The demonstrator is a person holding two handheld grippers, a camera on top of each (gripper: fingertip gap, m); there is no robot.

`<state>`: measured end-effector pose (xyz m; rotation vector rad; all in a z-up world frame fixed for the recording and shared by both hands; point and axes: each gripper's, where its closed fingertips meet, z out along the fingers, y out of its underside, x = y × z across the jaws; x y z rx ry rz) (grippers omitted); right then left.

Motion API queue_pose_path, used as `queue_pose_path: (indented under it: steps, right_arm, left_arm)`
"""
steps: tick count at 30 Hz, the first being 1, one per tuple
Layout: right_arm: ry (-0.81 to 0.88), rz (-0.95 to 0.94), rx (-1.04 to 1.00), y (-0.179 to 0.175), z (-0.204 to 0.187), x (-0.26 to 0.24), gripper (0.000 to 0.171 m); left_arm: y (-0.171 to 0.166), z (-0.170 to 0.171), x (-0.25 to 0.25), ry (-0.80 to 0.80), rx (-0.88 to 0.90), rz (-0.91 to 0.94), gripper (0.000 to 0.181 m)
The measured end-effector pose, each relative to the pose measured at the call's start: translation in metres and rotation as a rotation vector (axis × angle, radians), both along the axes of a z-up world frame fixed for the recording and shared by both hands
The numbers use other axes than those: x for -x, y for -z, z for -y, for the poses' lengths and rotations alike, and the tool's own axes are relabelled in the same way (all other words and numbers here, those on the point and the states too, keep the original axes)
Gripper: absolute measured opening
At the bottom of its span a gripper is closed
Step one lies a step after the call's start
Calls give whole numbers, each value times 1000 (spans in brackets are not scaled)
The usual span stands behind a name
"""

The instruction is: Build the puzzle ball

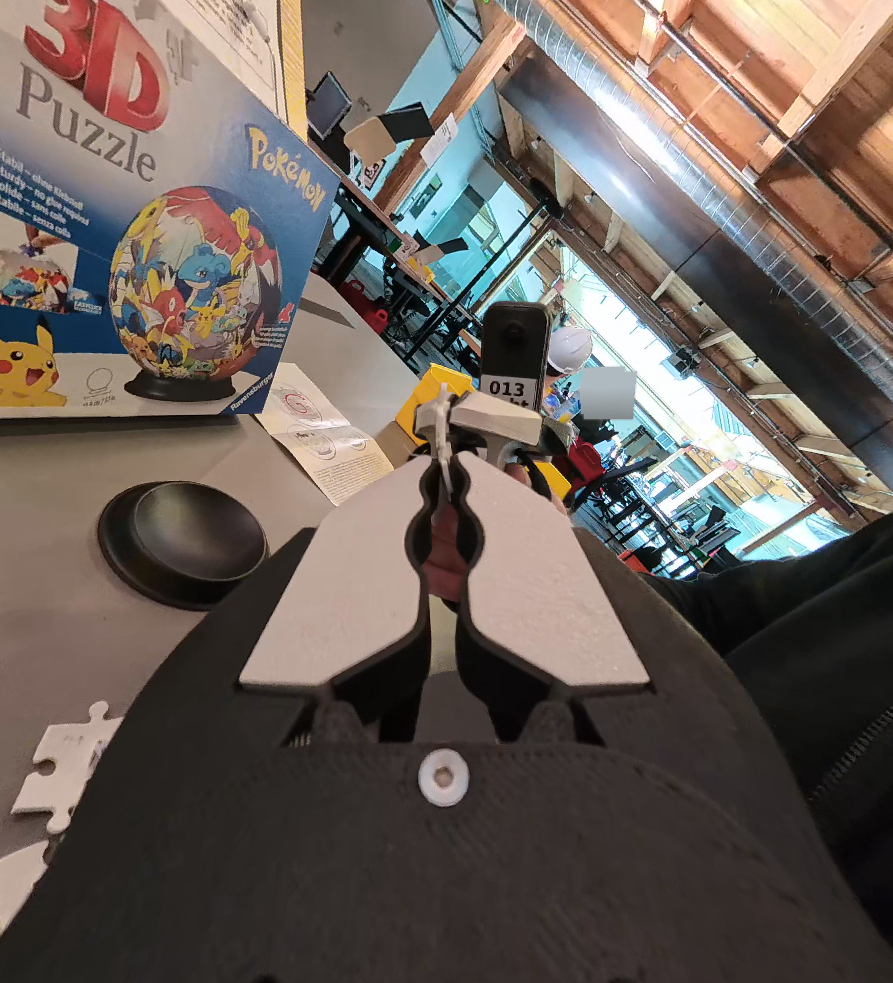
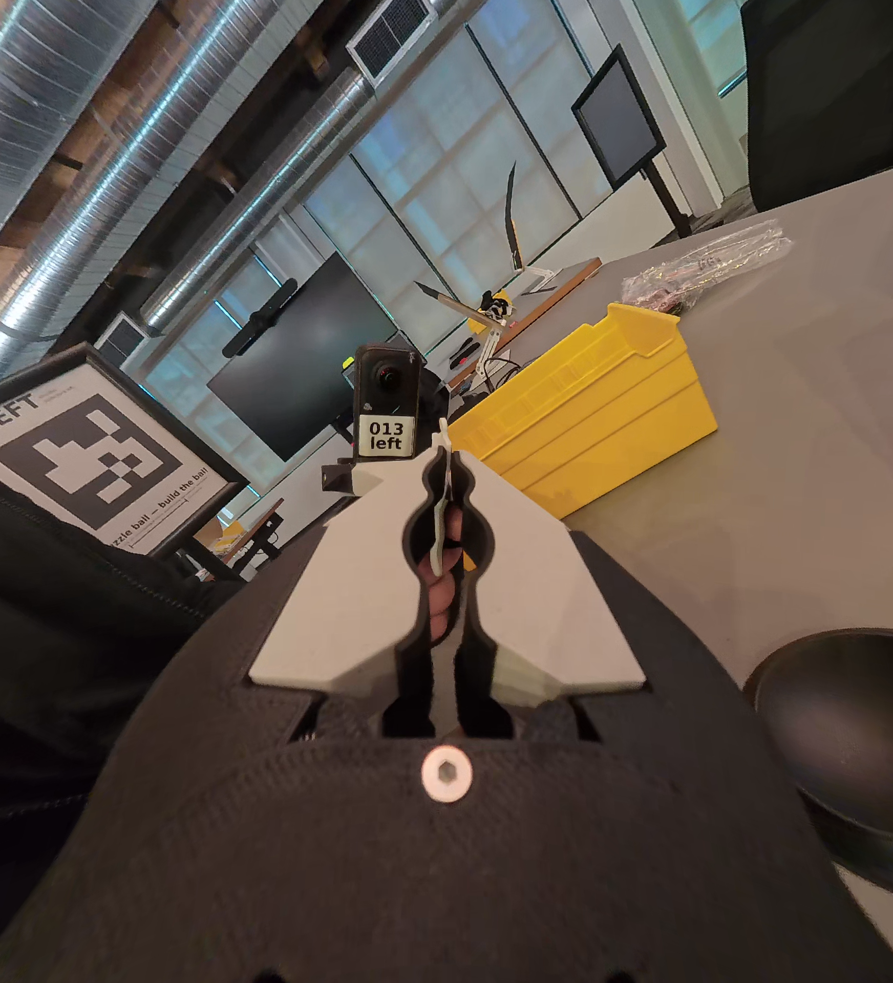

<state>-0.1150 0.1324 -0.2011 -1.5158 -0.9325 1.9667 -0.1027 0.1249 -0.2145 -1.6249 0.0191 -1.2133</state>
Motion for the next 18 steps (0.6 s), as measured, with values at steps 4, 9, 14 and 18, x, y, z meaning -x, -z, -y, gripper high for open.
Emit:
queue_pose_path:
  steps: [4,9,14,18]
  right_arm:
    - [-12,5,1,1,2,-6,0]
    - [-60,115,-108,6,6,-15,19]
    - [-186,252,-263,11,16,-21,6]
    - [-223,302,-267,17,19,-28,1]
  left_arm:
    - [1,2,-4,68,39,-8,2]
    - [6,10,-11,241,140,-81,2]
    - [15,13,-26,351,196,-225,2]
    - [17,13,-38,396,194,-226,3]
